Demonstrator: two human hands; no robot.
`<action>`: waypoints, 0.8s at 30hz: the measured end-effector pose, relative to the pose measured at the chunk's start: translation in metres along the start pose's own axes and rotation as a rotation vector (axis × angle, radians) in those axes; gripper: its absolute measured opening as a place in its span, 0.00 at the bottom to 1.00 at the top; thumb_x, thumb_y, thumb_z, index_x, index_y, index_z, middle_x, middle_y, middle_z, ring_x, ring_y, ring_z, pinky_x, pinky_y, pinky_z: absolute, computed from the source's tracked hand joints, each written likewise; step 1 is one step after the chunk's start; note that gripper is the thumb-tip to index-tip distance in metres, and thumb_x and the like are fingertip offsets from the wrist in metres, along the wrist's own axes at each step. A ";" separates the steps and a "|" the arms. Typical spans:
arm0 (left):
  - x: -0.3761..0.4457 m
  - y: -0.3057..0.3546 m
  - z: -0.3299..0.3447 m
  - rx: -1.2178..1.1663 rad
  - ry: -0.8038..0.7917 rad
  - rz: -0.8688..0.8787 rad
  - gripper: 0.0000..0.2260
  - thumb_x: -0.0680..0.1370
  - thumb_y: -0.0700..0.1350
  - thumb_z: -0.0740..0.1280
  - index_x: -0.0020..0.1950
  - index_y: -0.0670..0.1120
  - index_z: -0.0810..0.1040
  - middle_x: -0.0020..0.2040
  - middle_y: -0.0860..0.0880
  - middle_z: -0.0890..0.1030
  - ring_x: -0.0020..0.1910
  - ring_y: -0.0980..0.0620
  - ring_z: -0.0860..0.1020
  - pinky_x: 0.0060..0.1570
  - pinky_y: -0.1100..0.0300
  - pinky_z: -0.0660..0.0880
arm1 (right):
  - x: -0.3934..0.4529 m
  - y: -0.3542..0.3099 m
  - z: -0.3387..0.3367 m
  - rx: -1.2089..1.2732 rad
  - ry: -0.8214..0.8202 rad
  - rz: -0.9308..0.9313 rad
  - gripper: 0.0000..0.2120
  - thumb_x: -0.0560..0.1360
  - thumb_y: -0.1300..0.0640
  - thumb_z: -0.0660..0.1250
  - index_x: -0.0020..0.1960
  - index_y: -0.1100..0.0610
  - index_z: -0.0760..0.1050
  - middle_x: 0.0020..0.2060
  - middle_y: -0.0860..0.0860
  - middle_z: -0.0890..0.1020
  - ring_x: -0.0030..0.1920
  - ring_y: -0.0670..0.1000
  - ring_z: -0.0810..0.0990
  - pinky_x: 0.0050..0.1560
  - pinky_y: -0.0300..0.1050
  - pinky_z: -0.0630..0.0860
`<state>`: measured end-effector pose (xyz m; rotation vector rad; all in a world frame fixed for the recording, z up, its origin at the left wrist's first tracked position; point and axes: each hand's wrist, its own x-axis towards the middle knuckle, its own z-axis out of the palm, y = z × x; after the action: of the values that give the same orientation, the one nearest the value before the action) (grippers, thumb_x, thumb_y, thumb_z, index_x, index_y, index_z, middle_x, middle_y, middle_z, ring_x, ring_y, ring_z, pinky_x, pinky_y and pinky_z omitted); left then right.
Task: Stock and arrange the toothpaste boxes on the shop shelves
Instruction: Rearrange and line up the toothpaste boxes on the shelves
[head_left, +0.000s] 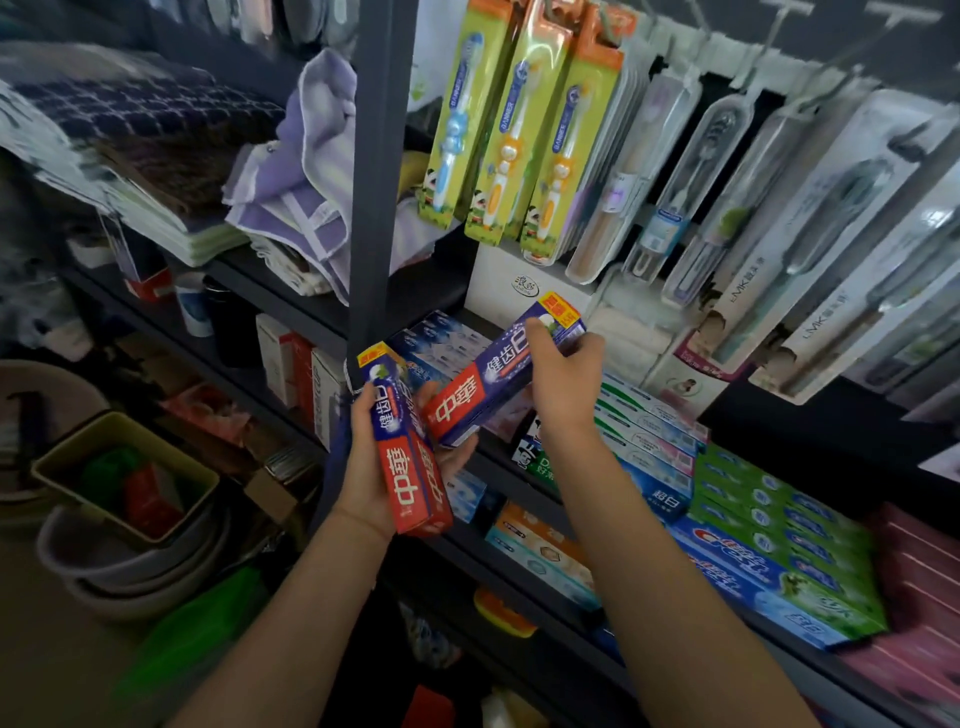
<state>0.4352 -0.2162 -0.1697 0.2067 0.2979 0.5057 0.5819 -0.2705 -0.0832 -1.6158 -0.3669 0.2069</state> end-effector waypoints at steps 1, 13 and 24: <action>0.003 0.001 0.000 -0.004 0.024 0.012 0.31 0.73 0.66 0.66 0.67 0.46 0.76 0.69 0.42 0.76 0.67 0.40 0.75 0.59 0.42 0.77 | 0.001 -0.001 -0.002 -0.003 -0.029 -0.004 0.17 0.75 0.48 0.72 0.51 0.57 0.68 0.44 0.50 0.80 0.44 0.49 0.81 0.43 0.43 0.77; 0.021 0.008 0.013 0.197 0.115 0.100 0.25 0.77 0.64 0.63 0.60 0.44 0.77 0.54 0.44 0.83 0.55 0.45 0.80 0.58 0.48 0.75 | 0.010 -0.014 -0.019 -0.026 -0.186 0.040 0.17 0.74 0.45 0.72 0.56 0.54 0.73 0.50 0.51 0.82 0.47 0.49 0.84 0.40 0.42 0.79; 0.025 0.010 0.013 0.556 0.209 0.121 0.29 0.71 0.64 0.66 0.66 0.48 0.75 0.58 0.45 0.83 0.47 0.49 0.81 0.43 0.55 0.77 | 0.034 -0.051 -0.039 -1.420 -1.016 -0.170 0.24 0.73 0.38 0.70 0.60 0.53 0.79 0.54 0.48 0.78 0.53 0.50 0.77 0.53 0.47 0.74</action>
<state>0.4561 -0.1965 -0.1606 0.7177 0.6318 0.5575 0.6214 -0.2922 -0.0263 -2.7334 -1.7044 0.7523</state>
